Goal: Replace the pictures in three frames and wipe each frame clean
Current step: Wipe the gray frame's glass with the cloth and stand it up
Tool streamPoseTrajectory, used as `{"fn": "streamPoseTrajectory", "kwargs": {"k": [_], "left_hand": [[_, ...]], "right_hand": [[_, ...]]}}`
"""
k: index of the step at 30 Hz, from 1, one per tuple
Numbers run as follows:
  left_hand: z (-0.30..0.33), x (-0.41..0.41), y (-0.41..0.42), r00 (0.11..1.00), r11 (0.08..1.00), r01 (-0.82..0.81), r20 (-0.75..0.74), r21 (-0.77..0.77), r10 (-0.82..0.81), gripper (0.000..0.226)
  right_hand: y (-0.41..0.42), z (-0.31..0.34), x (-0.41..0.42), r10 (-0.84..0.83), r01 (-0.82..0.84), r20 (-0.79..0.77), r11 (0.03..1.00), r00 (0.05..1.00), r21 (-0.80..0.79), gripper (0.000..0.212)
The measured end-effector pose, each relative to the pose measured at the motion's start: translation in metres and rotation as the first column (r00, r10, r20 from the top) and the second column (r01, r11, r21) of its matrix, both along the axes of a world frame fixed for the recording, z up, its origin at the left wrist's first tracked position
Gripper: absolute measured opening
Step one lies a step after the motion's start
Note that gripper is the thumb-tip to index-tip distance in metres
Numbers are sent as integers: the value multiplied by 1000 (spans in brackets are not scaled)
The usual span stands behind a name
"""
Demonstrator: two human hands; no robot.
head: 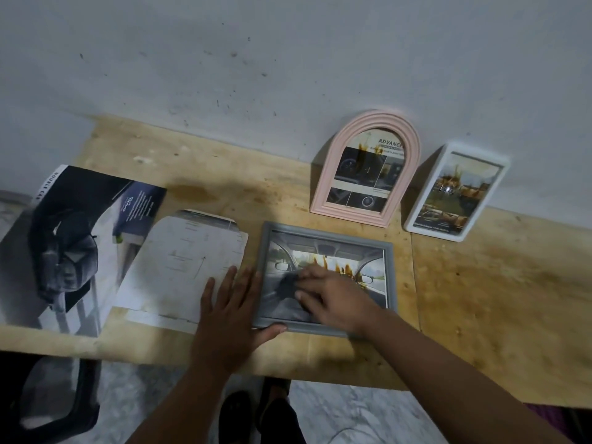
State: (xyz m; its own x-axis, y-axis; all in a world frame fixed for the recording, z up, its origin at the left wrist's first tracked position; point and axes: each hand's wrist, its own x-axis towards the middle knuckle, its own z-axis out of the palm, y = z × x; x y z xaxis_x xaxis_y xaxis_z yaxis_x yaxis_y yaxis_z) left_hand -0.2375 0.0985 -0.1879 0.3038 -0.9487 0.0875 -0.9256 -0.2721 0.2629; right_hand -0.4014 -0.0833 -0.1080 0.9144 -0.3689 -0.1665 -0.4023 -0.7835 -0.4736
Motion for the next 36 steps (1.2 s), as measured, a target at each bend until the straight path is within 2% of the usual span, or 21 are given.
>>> {"fn": "streamPoseTrajectory", "kwargs": {"k": [3,5,7,9,12,15,17,19,20,23,26,29,31,33,36], "left_hand": [[1,0,-1,1000,999,-3,-7,38,3,109],[0,0,-1,1000,998,1,-5,62,-1,110],[-1,0,0,1000,997,3,-9,71,-2,110],[-3,1,0,1000,998,9,-8,54,-8,108],[-3,1,1,1000,1000,18,18,18,-19,105],[-3,2,1,1000,1000,16,13,17,-17,107],[0,2,0,1000,999,7,-5,36,-7,108],[2,1,-1,1000,998,-4,-21,64,5,109],[3,1,-1,1000,997,-6,-25,81,8,109],[2,1,0,999,994,-7,-39,110,11,110],[1,2,0,999,995,0,-37,103,4,108],[1,0,0,1000,998,9,-24,62,-7,107],[2,0,0,999,998,8,-31,60,-6,107],[3,0,0,999,997,1,-45,76,2,108],[3,1,0,999,995,3,-53,102,2,109]], "right_hand": [[-33,-7,32,-174,193,130,969,976,-151,33],[-26,-24,50,-254,268,84,926,963,-264,34],[4,-41,51,-252,251,39,917,967,-310,35],[33,-43,33,-159,167,53,943,986,-289,32],[52,-24,2,32,-32,-4,997,999,-77,35],[26,-3,-5,48,-46,-8,994,999,101,37],[-7,3,0,-84,81,46,995,995,56,37],[-39,-3,4,-248,256,101,964,964,-77,38],[-47,-8,5,-279,290,89,942,956,-166,40],[-34,-29,2,-212,203,6,928,977,-314,37],[-4,-34,-25,-114,113,11,959,993,-261,34],[12,-21,-49,-7,5,-37,997,999,-74,37],[3,-10,-48,8,-6,-41,999,999,49,36],[-19,-2,-33,-102,100,37,993,994,63,34],[-57,-6,-9,-309,321,134,944,941,-78,34]]}}
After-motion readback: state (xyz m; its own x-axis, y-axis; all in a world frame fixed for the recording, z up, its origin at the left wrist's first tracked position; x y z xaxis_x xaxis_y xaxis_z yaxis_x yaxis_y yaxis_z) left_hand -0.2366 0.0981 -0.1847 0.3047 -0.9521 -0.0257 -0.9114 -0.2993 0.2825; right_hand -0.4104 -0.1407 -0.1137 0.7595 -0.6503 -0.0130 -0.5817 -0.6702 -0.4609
